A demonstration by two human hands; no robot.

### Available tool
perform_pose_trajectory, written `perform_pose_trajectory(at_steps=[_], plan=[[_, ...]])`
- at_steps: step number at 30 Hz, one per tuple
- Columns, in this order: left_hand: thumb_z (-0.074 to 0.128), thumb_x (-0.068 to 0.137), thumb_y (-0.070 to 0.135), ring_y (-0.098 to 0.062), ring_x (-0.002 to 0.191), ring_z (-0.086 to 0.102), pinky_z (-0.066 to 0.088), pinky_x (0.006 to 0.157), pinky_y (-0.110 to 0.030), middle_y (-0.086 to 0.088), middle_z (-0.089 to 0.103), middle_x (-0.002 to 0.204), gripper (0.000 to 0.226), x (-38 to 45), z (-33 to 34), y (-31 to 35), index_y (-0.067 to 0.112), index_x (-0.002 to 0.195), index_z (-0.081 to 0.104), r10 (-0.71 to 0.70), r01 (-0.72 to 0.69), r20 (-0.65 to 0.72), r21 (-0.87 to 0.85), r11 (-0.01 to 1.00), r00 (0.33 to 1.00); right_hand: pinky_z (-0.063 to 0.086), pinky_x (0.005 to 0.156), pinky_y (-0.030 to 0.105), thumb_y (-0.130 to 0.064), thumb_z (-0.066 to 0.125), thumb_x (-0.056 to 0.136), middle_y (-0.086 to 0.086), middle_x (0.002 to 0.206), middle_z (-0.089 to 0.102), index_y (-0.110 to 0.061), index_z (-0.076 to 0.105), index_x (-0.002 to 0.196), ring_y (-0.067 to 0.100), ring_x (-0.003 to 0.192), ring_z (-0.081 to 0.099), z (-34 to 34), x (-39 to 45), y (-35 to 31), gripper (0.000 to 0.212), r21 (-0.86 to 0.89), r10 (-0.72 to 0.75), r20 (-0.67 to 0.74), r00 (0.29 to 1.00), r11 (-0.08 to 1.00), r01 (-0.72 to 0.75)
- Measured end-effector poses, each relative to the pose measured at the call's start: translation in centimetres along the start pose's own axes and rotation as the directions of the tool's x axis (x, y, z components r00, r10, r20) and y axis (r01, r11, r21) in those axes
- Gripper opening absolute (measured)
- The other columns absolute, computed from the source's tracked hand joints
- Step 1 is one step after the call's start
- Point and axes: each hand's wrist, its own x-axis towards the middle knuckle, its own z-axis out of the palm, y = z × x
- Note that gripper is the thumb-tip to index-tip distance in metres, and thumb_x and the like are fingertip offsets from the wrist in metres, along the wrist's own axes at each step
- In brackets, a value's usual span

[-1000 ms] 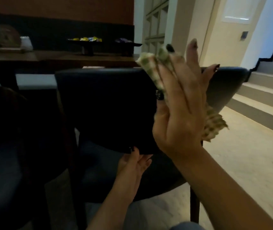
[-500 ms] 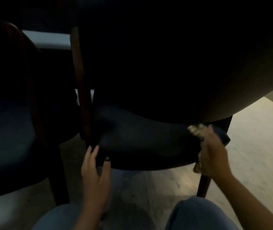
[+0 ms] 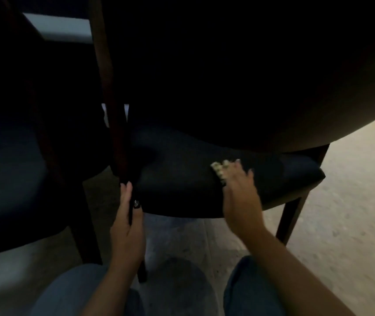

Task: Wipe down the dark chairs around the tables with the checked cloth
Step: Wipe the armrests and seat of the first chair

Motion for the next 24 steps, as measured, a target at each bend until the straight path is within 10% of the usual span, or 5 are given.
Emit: perform_pose_trajectory(at_steps=[4,9,11,16,24], plan=[[0.034,0.105,0.016,0.000,0.133,0.041,0.036,0.103,-0.010,0.010,0.046,0.146,0.040,0.5,-1.0,-0.2,0.027,0.143,0.045,-0.203,0.219,0.082,-0.368,0.904,0.976,0.014,0.118,0.044,-0.013,0.037,0.087,0.015,0.139,0.050,-0.002,0.049,0.134,0.031,0.137,0.035,4.5,-0.1,-7.3,0.050,0.003,-0.152,0.004,0.988,0.988,0.152],[0.031,0.103,0.029,-0.019,0.121,0.057,0.035,0.109,-0.041,-0.004,0.069,0.120,0.038,1.0,-2.3,-0.9,0.013,0.129,0.055,-0.485,0.400,0.182,-0.827,0.395,0.855,0.018,0.118,0.045,-0.012,0.026,0.098,0.022,0.141,0.047,0.006,0.050,0.133,0.035,0.138,0.035,6.7,0.1,-12.0,0.046,-0.024,-0.368,0.033,0.929,0.929,0.369],[0.033,0.102,0.029,-0.020,0.115,0.060,0.037,0.108,-0.040,-0.007,0.073,0.108,0.036,0.8,-2.5,-0.8,0.012,0.121,0.058,-0.566,0.412,0.151,-0.833,0.368,0.810,0.021,0.117,0.044,-0.007,0.025,0.098,0.022,0.142,0.045,0.005,0.049,0.134,0.035,0.138,0.034,6.7,-0.2,-11.3,0.045,-0.072,-0.516,0.046,0.855,0.852,0.518],[0.032,0.103,0.035,-0.020,0.112,0.060,0.040,0.103,-0.037,-0.007,0.067,0.115,0.038,0.5,-2.6,-1.1,0.013,0.112,0.061,-0.650,0.545,0.216,-0.758,0.359,0.729,0.022,0.116,0.044,-0.009,0.044,0.096,0.020,0.146,0.041,0.002,0.037,0.139,0.035,0.139,0.033,5.3,0.2,-5.9,0.045,-0.180,-0.895,0.233,0.381,0.345,0.921],[0.039,0.100,0.034,-0.019,0.098,0.061,0.047,0.081,-0.031,-0.008,0.063,0.108,0.033,0.1,-1.9,-1.6,0.010,0.110,0.061,-0.729,0.580,0.208,-0.756,0.303,0.652,0.019,0.116,0.041,-0.022,0.039,0.093,0.015,0.139,0.051,-0.010,0.066,0.120,0.032,0.138,0.036,8.2,0.7,-11.0,0.040,-0.327,-0.837,0.460,0.296,0.149,0.933]])
